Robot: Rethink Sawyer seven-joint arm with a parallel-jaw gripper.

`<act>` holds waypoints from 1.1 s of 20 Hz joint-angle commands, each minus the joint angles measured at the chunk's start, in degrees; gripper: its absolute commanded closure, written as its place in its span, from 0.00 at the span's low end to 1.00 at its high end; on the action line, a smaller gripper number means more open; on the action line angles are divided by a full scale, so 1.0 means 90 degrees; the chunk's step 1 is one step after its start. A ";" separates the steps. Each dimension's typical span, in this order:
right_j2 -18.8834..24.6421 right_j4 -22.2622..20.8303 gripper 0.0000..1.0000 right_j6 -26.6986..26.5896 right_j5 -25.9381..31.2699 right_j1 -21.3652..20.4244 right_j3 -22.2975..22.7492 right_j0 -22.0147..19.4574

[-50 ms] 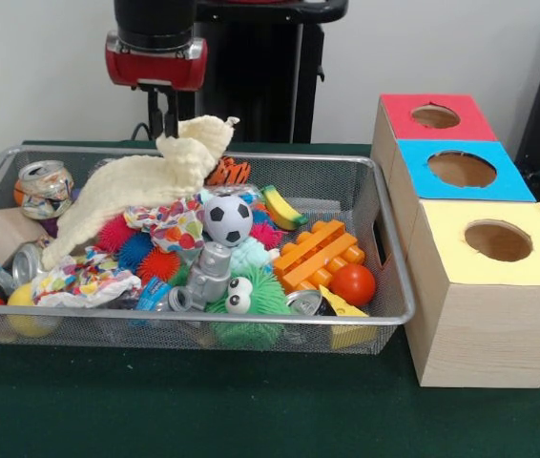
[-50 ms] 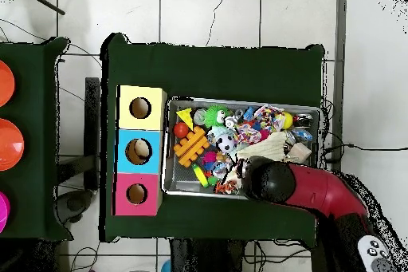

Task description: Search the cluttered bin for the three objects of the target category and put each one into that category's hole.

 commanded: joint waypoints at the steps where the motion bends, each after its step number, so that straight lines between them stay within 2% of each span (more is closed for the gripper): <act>1: 0.0769 -0.0279 1.00 -0.0750 0.0186 0.0330 -0.0462 -0.0332; 10: 0.1090 -0.0430 1.00 -0.0972 0.0132 0.0491 -0.0492 -0.0717; 15: 0.1259 -0.0589 1.00 -0.1283 0.0312 0.0593 -0.0684 -0.1043; 22: 0.1502 -0.0852 1.00 -0.1393 0.0458 0.0764 -0.0888 -0.1335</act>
